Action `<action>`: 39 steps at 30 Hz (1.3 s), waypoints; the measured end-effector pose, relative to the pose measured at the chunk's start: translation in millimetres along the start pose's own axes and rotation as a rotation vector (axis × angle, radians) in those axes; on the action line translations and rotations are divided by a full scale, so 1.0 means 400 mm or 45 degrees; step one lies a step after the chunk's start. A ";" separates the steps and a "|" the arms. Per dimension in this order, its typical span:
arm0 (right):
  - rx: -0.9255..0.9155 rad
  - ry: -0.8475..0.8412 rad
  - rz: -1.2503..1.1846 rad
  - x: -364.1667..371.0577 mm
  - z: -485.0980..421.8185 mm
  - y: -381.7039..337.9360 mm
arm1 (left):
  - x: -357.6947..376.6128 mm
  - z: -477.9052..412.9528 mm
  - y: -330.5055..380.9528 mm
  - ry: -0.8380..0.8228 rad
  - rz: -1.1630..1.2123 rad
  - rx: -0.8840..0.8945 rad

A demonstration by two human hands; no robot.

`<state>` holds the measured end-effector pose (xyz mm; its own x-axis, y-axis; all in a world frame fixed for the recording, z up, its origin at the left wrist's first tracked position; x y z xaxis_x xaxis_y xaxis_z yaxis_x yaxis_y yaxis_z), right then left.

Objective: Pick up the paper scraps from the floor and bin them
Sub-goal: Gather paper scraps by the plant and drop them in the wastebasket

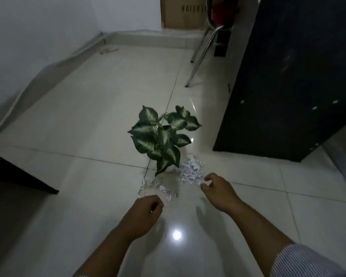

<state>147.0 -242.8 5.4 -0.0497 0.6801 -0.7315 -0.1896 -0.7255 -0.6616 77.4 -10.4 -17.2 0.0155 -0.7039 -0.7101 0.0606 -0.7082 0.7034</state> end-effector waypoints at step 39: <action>-0.345 -0.291 0.599 0.434 -0.131 0.227 | 0.248 -0.197 -0.230 0.399 -0.440 0.268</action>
<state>172.6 -196.3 -190.4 -0.2838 0.2621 -0.9224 0.1596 -0.9356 -0.3150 152.2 -10.8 -154.8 0.3304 -0.3995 -0.8551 -0.0870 -0.9150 0.3939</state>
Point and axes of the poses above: each hand's wrist, its own z-axis away from the middle knuckle, its own x-axis out of the palm, y = z × x, the point moved 8 cm from there along -z, towards the middle knuckle, and after that the axes turned 15 degrees about y, right-handed, at the moved point
